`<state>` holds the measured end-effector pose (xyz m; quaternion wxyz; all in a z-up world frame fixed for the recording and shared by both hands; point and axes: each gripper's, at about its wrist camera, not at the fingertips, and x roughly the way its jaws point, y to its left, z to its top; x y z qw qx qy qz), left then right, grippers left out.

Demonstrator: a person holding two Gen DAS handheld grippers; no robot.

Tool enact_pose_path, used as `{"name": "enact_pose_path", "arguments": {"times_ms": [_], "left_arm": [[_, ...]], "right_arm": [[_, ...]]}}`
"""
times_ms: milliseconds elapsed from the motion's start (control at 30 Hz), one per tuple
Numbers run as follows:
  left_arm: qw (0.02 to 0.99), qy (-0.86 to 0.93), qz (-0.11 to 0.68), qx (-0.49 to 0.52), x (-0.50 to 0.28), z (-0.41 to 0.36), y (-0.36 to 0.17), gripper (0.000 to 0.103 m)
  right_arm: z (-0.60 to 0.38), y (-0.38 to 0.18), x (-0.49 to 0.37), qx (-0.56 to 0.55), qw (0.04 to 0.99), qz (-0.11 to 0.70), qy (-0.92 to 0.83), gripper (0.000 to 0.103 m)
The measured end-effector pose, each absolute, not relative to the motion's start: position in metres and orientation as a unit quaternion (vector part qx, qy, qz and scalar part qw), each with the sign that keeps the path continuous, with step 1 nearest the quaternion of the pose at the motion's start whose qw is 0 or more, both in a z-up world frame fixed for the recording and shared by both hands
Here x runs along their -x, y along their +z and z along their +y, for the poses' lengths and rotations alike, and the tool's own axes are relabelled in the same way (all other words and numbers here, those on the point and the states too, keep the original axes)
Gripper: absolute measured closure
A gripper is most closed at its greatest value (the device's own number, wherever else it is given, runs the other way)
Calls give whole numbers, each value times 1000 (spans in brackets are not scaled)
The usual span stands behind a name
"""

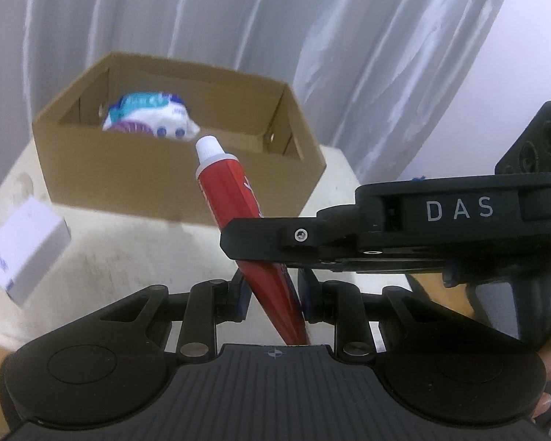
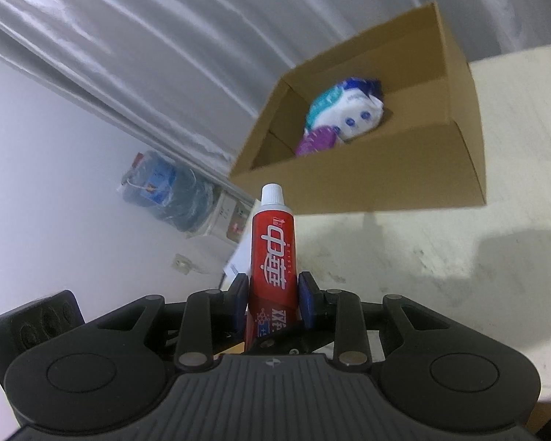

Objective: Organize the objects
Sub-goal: 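Carry the toothpaste tube over the cardboard box with the right gripper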

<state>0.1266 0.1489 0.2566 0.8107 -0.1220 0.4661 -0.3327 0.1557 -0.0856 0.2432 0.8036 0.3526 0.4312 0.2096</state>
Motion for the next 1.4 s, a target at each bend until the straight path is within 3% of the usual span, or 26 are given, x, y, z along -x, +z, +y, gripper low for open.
{"name": "enact_pose_path", "arguments": {"times_ms": [533, 933, 1233, 1400], "left_arm": [[812, -363, 445, 107, -208, 124, 275, 77], [744, -373, 541, 126, -325, 56, 226, 76], [701, -361, 598, 146, -364, 30, 187, 76], [695, -362, 606, 136, -368, 15, 187, 66]], "right_arm": [[-107, 271, -231, -343, 828, 395, 204, 70], [-151, 245, -352, -276, 806, 491, 179, 70], [-156, 219, -390, -236, 793, 536, 165, 70], [-161, 236, -391, -190, 825, 515, 135, 67]]}}
